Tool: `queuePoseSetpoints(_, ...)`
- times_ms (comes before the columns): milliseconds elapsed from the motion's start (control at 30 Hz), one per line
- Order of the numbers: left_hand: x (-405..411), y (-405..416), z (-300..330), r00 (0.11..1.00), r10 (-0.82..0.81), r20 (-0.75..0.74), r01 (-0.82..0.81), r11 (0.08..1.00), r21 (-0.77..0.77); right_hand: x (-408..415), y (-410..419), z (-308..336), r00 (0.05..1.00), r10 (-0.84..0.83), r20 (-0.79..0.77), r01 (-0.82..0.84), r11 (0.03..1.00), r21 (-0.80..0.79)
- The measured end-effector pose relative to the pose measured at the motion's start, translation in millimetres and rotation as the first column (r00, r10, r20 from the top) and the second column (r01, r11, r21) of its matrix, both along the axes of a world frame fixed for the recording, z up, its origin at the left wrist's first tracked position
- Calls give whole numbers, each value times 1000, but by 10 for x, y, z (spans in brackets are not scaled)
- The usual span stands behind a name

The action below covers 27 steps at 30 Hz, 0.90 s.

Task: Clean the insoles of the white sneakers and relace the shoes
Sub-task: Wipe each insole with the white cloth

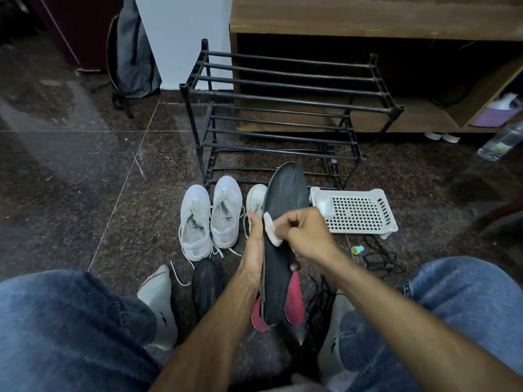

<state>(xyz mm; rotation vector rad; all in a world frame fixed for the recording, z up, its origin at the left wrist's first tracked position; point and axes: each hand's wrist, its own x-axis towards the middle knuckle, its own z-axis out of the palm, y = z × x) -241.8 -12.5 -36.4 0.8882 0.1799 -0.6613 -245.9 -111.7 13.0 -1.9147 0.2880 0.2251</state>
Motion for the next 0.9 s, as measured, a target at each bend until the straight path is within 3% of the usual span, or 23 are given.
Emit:
queuePoseSetpoints(100,4,14,-33,999,-45,1,45,995,-93,113,-113,94,993,55,-102,-24,958,287)
queuePoseSetpoints(200,-13,5,-44,996,-78,39,83,984,-157,174,-182,113,987,125,-101,-96,964,249)
queuePoseSetpoints(233,-13,-1,-48,997,-68,39,73,985,-154,188,-194,98,987,137,-89,-120,978,168)
queuePoseSetpoints(300,16,-3,-84,998,-51,21,54,987,-151,221,-214,31,988,154,15,-149,972,-184)
queuePoseSetpoints(367,36,7,-99,999,-48,11,49,990,-136,221,-244,-44,978,145,152,-47,858,-511)
queuePoseSetpoints(400,52,13,-120,1000,-31,-3,31,990,-140,195,-248,-55,968,119,220,14,853,-521)
queuePoseSetpoints(467,74,31,-162,1000,0,-18,-2,989,-146,131,-247,-66,950,37,311,67,946,-316)
queuePoseSetpoints(567,96,54,-173,999,28,-30,-32,986,-163,1,-196,-19,961,15,277,-19,1000,12)
queuePoseSetpoints(633,76,49,-144,997,39,-65,-51,981,-186,-73,-160,-14,971,73,228,-92,993,73)
queuePoseSetpoints(900,90,138,-124,983,125,-132,-145,978,-147,-117,-178,-56,883,417,217,-352,892,-282)
